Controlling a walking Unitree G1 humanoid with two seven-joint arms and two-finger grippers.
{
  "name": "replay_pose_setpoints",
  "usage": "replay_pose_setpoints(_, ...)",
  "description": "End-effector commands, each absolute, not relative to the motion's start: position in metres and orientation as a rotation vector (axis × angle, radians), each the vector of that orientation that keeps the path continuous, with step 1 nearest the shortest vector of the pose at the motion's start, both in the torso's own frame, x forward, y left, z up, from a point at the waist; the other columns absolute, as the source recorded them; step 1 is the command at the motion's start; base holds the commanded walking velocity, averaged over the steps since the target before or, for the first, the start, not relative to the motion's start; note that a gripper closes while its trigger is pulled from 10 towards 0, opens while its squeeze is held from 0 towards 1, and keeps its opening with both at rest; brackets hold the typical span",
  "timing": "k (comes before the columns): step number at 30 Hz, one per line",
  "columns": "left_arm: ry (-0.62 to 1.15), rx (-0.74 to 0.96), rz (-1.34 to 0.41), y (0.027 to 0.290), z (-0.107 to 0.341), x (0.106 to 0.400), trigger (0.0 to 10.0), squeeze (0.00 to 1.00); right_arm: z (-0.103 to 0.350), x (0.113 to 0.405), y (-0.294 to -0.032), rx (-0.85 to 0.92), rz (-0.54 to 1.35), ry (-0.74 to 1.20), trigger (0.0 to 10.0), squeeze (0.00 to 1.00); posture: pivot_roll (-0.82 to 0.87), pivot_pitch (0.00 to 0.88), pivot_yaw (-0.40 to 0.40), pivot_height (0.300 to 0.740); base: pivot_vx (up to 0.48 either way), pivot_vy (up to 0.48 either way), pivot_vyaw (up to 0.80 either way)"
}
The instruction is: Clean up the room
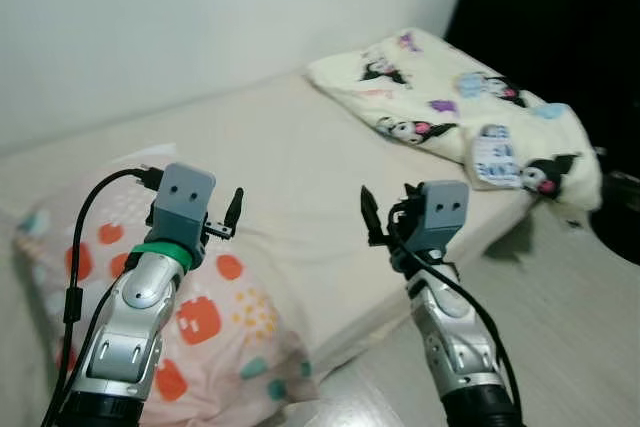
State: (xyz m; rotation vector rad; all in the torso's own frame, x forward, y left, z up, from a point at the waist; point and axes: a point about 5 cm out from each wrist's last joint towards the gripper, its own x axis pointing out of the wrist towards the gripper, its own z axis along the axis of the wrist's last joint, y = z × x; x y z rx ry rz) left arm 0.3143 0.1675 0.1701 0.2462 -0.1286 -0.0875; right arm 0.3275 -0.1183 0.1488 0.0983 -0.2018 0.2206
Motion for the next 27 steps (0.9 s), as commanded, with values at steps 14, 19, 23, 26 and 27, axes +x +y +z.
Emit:
replay_pose_setpoints(14,-0.122,0.245,-0.08,0.1679,0.1674,0.3154,10.0,0.0,0.1439,0.3271,-0.1218,0.096,0.216,-0.18,10.0,0.0,0.05,0.072,-0.015,0.74,0.0,0.0,0.79)
replay_pose_setpoints(19,-0.121,0.245,-0.082,0.1675,0.1671,0.3155,10.0,0.0,0.144,0.3264,-0.1226,0.096,0.213,-0.181,10.0,0.0,0.05,0.072,-0.015,0.74,0.0,0.0,0.79)
replay_pose_setpoints(23,-0.12,0.245,-0.082,0.1676,0.1666,0.3152,10.0,0.0,0.1442,0.3262,-0.1229,0.096,0.213,-0.182,10.0,0.0,0.05,0.072,-0.015,0.74,0.0,0.0,0.79)
replay_pose_setpoints(26,-0.118,0.245,-0.08,0.1681,0.1658,0.3151,10.0,0.0,0.1445,0.3264,-0.1232,0.095,0.212,-0.183,10.0,0.0,0.05,0.074,-0.017,0.74,0.0,0.0,0.79)
replay_pose_setpoints(27,-0.117,0.245,-0.079,0.1684,0.1653,0.3151,10.0,0.0,0.1447,0.3266,-0.1233,0.094,0.212,-0.184,10.0,0.0,0.05,0.074,-0.017,0.74,0.0,0.0,0.79)
